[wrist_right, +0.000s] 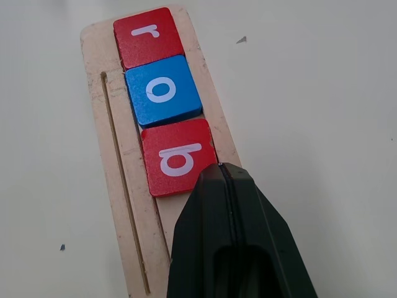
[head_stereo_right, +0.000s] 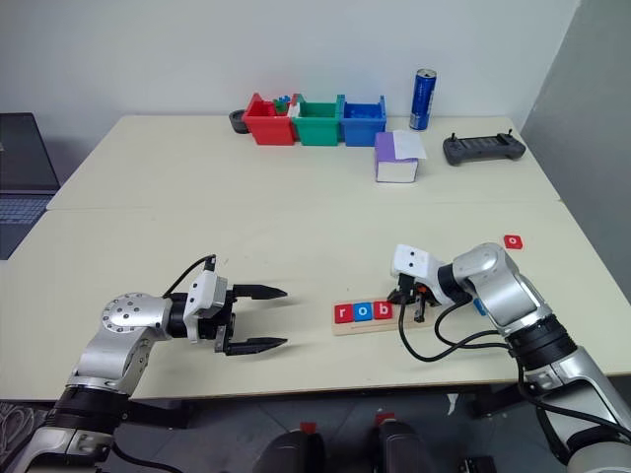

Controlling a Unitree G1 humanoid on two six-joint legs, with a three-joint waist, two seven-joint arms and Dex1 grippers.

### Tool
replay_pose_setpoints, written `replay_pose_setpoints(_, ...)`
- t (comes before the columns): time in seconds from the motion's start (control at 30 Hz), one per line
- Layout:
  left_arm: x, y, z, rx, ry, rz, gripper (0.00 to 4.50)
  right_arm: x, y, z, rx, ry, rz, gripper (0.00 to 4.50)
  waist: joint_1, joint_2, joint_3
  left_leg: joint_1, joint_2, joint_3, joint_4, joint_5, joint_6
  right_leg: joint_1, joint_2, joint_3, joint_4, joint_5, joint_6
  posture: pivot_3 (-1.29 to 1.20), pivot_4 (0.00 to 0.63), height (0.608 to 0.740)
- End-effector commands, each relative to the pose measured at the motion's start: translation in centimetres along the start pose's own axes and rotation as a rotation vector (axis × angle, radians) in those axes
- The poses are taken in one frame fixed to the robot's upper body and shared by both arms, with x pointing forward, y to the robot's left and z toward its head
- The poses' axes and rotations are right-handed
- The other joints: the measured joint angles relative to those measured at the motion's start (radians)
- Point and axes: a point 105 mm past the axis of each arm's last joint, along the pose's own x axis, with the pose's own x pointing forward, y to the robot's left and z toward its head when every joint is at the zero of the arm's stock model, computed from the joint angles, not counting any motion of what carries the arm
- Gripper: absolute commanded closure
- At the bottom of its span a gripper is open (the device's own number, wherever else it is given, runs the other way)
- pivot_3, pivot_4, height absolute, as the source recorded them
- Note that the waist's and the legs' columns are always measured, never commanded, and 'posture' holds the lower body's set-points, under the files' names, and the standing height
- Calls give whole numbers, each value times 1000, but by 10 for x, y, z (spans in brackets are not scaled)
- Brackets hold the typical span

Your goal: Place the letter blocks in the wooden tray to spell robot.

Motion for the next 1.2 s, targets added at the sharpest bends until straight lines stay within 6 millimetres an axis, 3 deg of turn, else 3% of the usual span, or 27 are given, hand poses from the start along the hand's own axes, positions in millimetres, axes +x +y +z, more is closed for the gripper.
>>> replay_pose_setpoints(0.03,-5,4,4,27,-1,16,0,-15,2,-1,-24,11,17,4493,1,0,0,0,0,0,0,0,0,0,0,0,0,0,0,0,150,740)
replay_pose_setpoints(0.87,-6,5,4,32,1,16,0,1,8,5,-46,-3,48,4493,-1,0,0,0,0,0,0,0,0,0,0,0,0,0,0,0,150,740)
replay_pose_setpoints(1.03,-7,5,5,35,1,18,0,-18,0,4,-40,-12,6,4493,1,0,0,0,0,0,0,0,0,0,0,0,0,0,0,0,150,740)
replay_pose_setpoints(1.13,-8,4,5,35,3,17,0,-46,-7,24,22,-148,-31,4493,1,0,0,0,0,0,0,0,0,0,0,0,0,0,0,0,150,740)
replay_pose_setpoints(1.2,-7,3,5,35,3,15,0,-66,-12,33,83,-236,-63,4130,1,0,0,0,0,0,0,0,0,0,0,0,0,0,0,0,150,740)
